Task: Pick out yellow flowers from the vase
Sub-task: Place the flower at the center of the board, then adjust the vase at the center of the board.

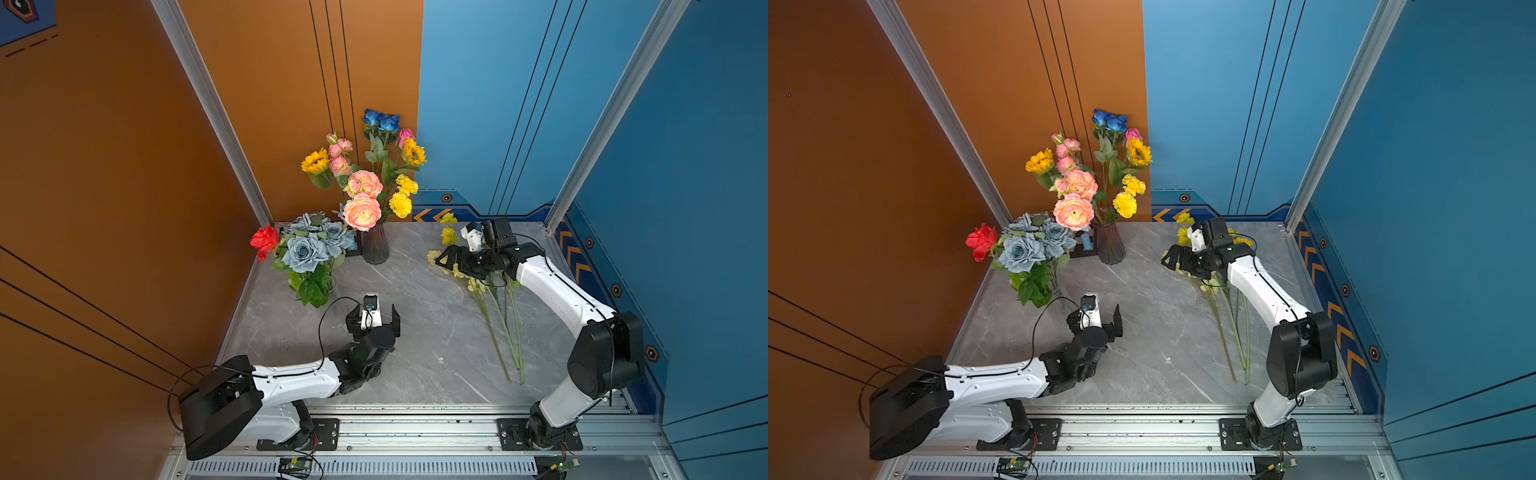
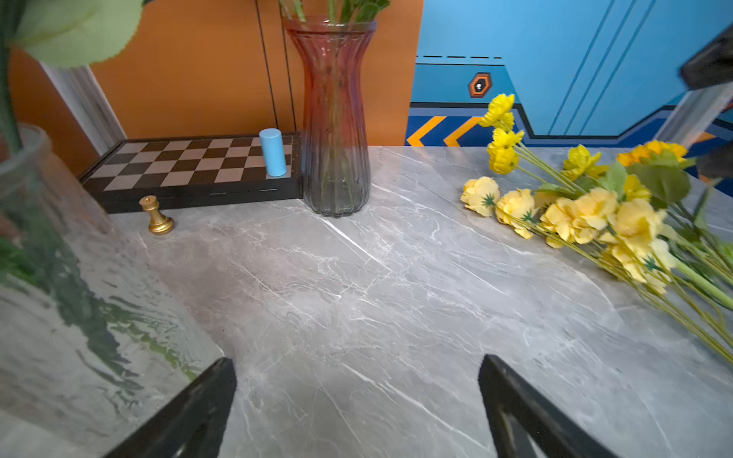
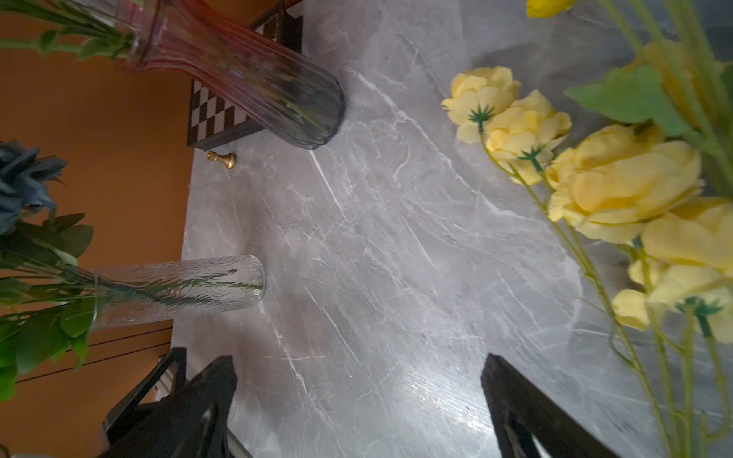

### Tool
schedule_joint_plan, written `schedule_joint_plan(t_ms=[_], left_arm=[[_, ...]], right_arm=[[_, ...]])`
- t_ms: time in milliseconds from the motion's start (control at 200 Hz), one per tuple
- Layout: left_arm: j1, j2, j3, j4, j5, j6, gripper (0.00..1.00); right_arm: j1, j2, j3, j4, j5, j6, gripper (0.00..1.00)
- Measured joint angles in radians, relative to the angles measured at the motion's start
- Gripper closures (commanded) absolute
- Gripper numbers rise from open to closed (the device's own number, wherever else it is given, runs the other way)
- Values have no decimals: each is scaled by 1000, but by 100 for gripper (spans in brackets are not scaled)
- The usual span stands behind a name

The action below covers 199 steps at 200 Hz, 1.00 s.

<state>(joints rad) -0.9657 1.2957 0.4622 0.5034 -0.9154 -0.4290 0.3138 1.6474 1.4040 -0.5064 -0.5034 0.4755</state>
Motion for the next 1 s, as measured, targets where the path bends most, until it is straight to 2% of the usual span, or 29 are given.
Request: schedule_joint_plan(t_ms=[315, 540, 996], left_arm=[[154, 124, 66, 1, 97, -100, 2], [222, 191, 84, 2, 169, -122, 2], [374, 178, 51, 2, 368, -114, 2]], right_arm=[[14, -18, -69, 139, -69, 58, 0], [22, -29, -109, 176, -76, 74, 0], [23, -71, -121, 192, -78, 91, 0]])
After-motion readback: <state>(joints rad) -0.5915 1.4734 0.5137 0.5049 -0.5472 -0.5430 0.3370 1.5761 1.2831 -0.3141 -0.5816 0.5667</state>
